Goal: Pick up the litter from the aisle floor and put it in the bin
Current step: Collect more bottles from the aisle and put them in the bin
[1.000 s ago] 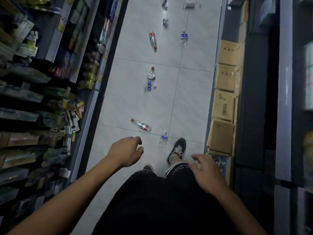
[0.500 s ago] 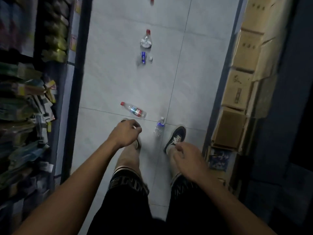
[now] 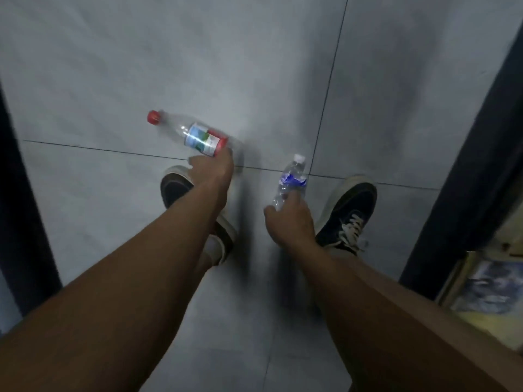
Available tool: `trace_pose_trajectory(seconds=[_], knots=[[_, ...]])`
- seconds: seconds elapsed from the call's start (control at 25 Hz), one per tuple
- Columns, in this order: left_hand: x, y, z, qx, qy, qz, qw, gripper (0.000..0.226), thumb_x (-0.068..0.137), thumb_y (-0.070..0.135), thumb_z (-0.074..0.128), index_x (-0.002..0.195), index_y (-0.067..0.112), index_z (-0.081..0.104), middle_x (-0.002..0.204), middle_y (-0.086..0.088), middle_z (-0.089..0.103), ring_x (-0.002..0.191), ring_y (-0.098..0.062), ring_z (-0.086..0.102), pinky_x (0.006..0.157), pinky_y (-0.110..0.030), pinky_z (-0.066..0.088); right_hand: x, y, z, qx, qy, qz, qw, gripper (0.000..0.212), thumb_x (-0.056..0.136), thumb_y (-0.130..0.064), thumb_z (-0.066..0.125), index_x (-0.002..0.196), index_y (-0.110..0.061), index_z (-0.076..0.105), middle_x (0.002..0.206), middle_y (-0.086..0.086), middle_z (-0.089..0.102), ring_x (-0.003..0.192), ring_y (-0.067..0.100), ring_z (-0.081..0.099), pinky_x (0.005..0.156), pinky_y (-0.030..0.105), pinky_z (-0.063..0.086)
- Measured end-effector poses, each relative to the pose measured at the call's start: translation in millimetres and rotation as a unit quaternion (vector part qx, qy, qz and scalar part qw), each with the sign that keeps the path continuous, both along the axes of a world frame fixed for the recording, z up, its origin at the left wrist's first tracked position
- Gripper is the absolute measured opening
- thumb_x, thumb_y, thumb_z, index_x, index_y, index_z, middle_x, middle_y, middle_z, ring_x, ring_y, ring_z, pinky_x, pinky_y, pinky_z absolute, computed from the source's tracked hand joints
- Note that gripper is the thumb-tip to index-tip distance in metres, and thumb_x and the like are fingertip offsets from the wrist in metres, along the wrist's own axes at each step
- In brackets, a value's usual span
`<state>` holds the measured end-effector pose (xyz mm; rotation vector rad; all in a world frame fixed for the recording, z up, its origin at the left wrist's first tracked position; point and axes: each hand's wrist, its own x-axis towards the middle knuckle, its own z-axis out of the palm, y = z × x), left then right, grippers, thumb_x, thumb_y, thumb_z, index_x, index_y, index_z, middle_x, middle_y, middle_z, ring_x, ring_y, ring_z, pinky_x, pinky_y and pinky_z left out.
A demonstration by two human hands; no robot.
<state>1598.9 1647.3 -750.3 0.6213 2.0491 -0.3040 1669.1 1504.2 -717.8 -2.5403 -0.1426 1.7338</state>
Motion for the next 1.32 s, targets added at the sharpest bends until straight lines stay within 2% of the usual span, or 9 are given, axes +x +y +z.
trace_pose_trajectory(seconds=[0.08, 0.16, 0.28, 0.44, 0.6, 0.72, 0.8, 1.12, 1.32], knots=[[-4, 10, -56, 0.043, 0.089, 0.005, 0.995, 0.116, 0.071, 0.077, 0.066, 0.152, 0.01, 0.016, 0.149, -0.014, 0.039, 0.132, -0.035, 0.044, 0.104, -0.05, 0.048, -7, 7, -67, -0.05, -0.049, -0.07, 0.995, 0.084, 0.085, -0.042, 0.067, 0.15, -0.008, 0.026, 0.147, 0.019, 0.041, 0.131, 0.038, 0.043, 0.107, 0.045, 0.04], [-5, 23, -95, 0.086, 0.133, 0.027, 0.987, 0.122, 0.06, 0.082, 0.07, 0.146, 0.014, 0.017, 0.145, -0.013, 0.039, 0.131, -0.034, 0.042, 0.107, -0.049, 0.045, -10, 12, -113, -0.111, -0.095, -0.102, 0.984, 0.097, 0.08, -0.048, 0.073, 0.15, -0.011, 0.017, 0.149, 0.024, 0.031, 0.135, 0.042, 0.032, 0.109, 0.048, 0.038], [-8, 36, -124, 0.142, 0.1, 0.091, 0.981, 0.095, 0.057, 0.056, 0.08, 0.126, 0.021, 0.025, 0.122, -0.009, 0.052, 0.106, -0.029, 0.059, 0.094, -0.047, 0.055, -8, 4, -142, -0.159, -0.153, -0.076, 0.972, 0.081, 0.078, -0.033, 0.072, 0.142, -0.018, 0.025, 0.143, 0.02, 0.034, 0.131, 0.04, 0.028, 0.098, 0.045, 0.045], [-1, 25, -85, 0.138, 0.063, 0.02, 0.988, 0.08, 0.059, 0.04, 0.075, 0.125, 0.02, 0.034, 0.097, -0.002, 0.053, 0.084, -0.024, 0.065, 0.076, -0.042, 0.063, 4, -16, -108, -0.104, -0.15, -0.059, 0.981, 0.044, 0.091, -0.025, 0.063, 0.128, -0.008, 0.046, 0.132, 0.017, 0.056, 0.122, 0.039, 0.049, 0.087, 0.038, 0.043], [14, 3, 34, 0.112, 0.037, -0.136, 0.984, 0.065, 0.075, 0.036, 0.077, 0.123, 0.016, 0.039, 0.09, 0.002, 0.053, 0.062, -0.009, 0.055, 0.047, -0.016, 0.047, 20, -10, -4, -0.091, -0.11, -0.068, 0.987, 0.043, 0.093, -0.028, 0.063, 0.13, -0.011, 0.047, 0.13, 0.016, 0.051, 0.109, 0.036, 0.058, 0.082, 0.035, 0.039], [22, 0, 147, 0.113, 0.021, -0.207, 0.972, 0.064, 0.073, 0.037, 0.078, 0.121, 0.018, 0.041, 0.098, -0.002, 0.059, 0.075, -0.021, 0.06, 0.067, -0.029, 0.045, 33, 1, 98, -0.044, -0.071, -0.076, 0.994, 0.035, 0.09, -0.03, 0.063, 0.118, -0.019, 0.045, 0.111, 0.006, 0.056, 0.101, 0.031, 0.059, 0.085, 0.041, 0.049], [29, 6, 217, 0.111, 0.007, -0.229, 0.967, 0.061, 0.072, 0.035, 0.078, 0.119, 0.021, 0.041, 0.096, 0.0, 0.061, 0.07, -0.017, 0.06, 0.064, -0.029, 0.045, 44, 10, 167, -0.019, -0.041, -0.07, 0.996, 0.031, 0.089, -0.031, 0.061, 0.112, -0.024, 0.04, 0.1, 0.002, 0.055, 0.098, 0.03, 0.06, 0.087, 0.044, 0.052], [52, 16, 510, 0.117, -0.071, -0.411, 0.902, 0.064, 0.061, 0.043, 0.075, 0.111, 0.029, 0.037, 0.091, 0.002, 0.063, 0.078, -0.027, 0.066, 0.071, -0.04, 0.059, 82, 20, 454, 0.111, -0.034, -0.009, 0.993, 0.048, 0.077, -0.034, 0.063, 0.118, -0.02, 0.043, 0.113, 0.005, 0.057, 0.097, 0.031, 0.059, 0.083, 0.04, 0.049], [34, 8, 641, 0.14, -0.074, -0.566, 0.809, 0.066, 0.065, 0.045, 0.076, 0.115, 0.029, 0.036, 0.094, -0.001, 0.062, 0.076, -0.029, 0.061, 0.062, -0.034, 0.046, 95, 4, 587, 0.178, -0.027, 0.034, 0.983, 0.076, 0.067, -0.04, 0.061, 0.135, -0.028, 0.031, 0.128, 0.002, 0.05, 0.108, 0.029, 0.057, 0.095, 0.046, 0.051]])
